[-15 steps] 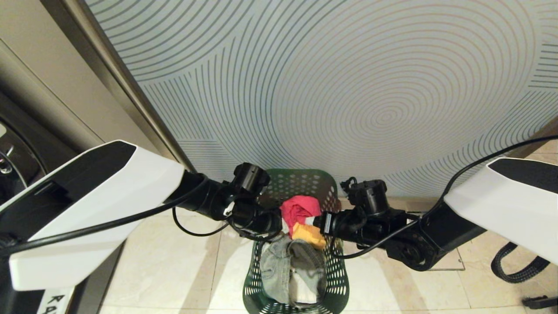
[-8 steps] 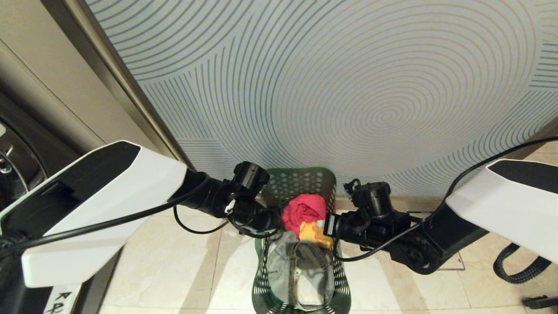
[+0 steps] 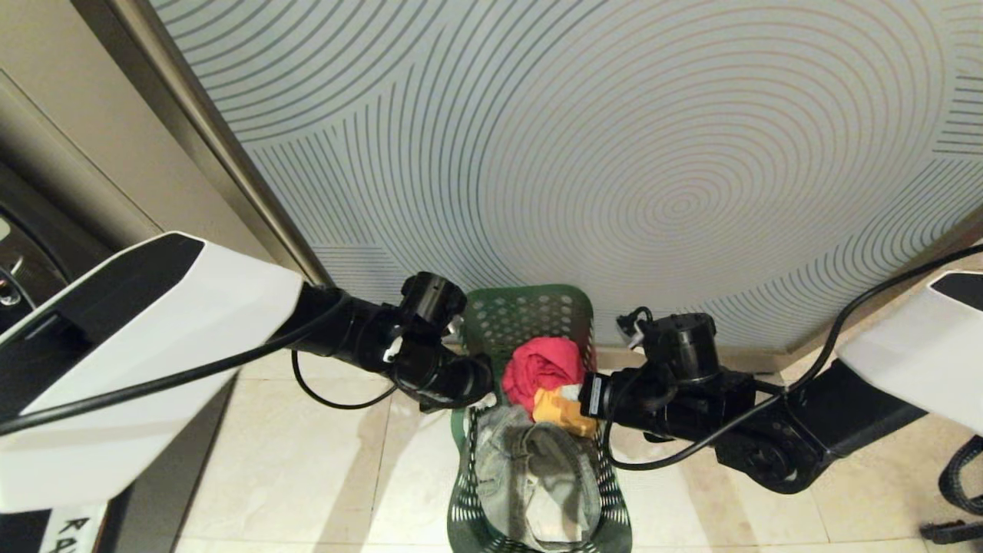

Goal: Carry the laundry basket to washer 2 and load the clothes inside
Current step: Pick up the clothes basket and put it beside the washing machine

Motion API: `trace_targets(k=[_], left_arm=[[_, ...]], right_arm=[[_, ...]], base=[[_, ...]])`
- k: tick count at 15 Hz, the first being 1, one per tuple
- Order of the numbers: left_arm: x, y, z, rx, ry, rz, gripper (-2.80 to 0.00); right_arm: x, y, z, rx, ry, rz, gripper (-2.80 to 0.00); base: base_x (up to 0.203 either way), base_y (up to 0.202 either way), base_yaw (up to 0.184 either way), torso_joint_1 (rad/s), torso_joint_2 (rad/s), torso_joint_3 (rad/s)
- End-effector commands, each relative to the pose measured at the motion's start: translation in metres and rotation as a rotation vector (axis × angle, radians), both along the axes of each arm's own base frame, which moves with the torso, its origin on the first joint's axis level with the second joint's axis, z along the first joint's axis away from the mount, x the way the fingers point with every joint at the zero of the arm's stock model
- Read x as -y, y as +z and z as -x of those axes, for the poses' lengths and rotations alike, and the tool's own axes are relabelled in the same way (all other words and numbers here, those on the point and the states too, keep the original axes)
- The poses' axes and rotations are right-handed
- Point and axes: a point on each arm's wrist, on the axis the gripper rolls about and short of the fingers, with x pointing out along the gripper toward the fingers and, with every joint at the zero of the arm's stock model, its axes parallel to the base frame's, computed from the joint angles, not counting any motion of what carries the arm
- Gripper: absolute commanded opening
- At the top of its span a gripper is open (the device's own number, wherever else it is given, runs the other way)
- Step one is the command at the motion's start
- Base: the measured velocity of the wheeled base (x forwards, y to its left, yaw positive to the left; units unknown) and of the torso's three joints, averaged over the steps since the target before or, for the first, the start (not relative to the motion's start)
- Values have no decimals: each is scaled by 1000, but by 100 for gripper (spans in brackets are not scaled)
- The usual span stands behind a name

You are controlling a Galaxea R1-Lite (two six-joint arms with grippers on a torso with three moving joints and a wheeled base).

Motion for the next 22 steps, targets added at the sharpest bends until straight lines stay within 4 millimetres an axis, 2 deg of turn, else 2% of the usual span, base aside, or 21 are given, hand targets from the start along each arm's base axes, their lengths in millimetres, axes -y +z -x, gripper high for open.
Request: trace_targets(k=[1, 3, 6, 11, 14, 22], left_arm=[[-6, 34, 10, 7, 4, 74, -280], [-13, 53, 22, -31, -6, 115, -280], [-20, 65, 30, -51, -2, 113, -280], [-28, 82, 44, -25, -7, 120, -280], [-31, 86, 51, -52, -10, 99, -280], [-35, 83, 55, -100, 16, 46, -280]], right_arm=[[4, 26, 11, 53, 10, -39, -280], [7, 39, 20, 56, 22, -45, -280], [12, 42, 29, 41, 31, -34, -280], [17, 63, 50, 33, 50, -25, -280], [18, 69, 61, -4, 63, 11, -280], [19, 64, 63, -20, 57, 50, -280]], base=[[0, 0, 0, 0, 0, 0], [0, 0, 0, 0, 0, 0], [0, 0, 0, 0, 0, 0], [0, 0, 0, 0, 0, 0], [0, 0, 0, 0, 0, 0], [0, 0, 0, 0, 0, 0]])
